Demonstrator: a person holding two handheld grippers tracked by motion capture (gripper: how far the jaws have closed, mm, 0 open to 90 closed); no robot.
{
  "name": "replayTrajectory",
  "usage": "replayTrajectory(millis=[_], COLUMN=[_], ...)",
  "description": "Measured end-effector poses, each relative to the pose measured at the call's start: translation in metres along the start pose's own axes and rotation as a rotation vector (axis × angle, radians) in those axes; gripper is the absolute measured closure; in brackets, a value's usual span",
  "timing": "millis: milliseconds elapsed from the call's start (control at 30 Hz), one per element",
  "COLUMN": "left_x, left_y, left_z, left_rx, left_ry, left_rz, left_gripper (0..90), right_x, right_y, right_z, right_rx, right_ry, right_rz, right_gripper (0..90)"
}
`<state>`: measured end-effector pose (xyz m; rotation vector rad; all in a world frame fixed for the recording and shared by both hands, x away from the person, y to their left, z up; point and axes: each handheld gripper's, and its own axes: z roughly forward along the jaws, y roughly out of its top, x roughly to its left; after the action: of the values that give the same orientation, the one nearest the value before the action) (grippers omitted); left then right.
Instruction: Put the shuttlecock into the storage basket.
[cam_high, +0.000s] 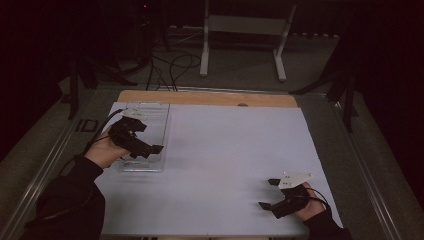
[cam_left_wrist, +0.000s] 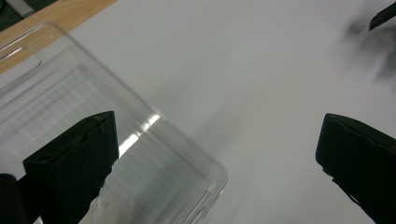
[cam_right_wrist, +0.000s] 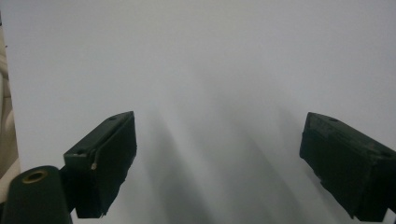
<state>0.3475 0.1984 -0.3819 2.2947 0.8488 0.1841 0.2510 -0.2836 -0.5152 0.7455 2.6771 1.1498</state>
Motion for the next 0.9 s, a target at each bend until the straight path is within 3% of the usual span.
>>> replayTrajectory(millis=[333, 900], left_x=[-0.027, -0.058], left_y=[0.013, 0.03], left_z=[0.008, 0.029], left_rx=[-0.007, 0.001], left_ry=[-0.042, -0.098], left_rz=[0.086, 0.178], left_gripper=[0.1, 0.1], right_x=[0.0, 0.001], right_y=[0.0, 0.001], right_z=[0.0, 0.0], right_rx=[-0.003, -0.005], right_ry=[-0.001, 0.007], right_rz=[-0.002, 0.0], right_gripper=[11.0, 11.0])
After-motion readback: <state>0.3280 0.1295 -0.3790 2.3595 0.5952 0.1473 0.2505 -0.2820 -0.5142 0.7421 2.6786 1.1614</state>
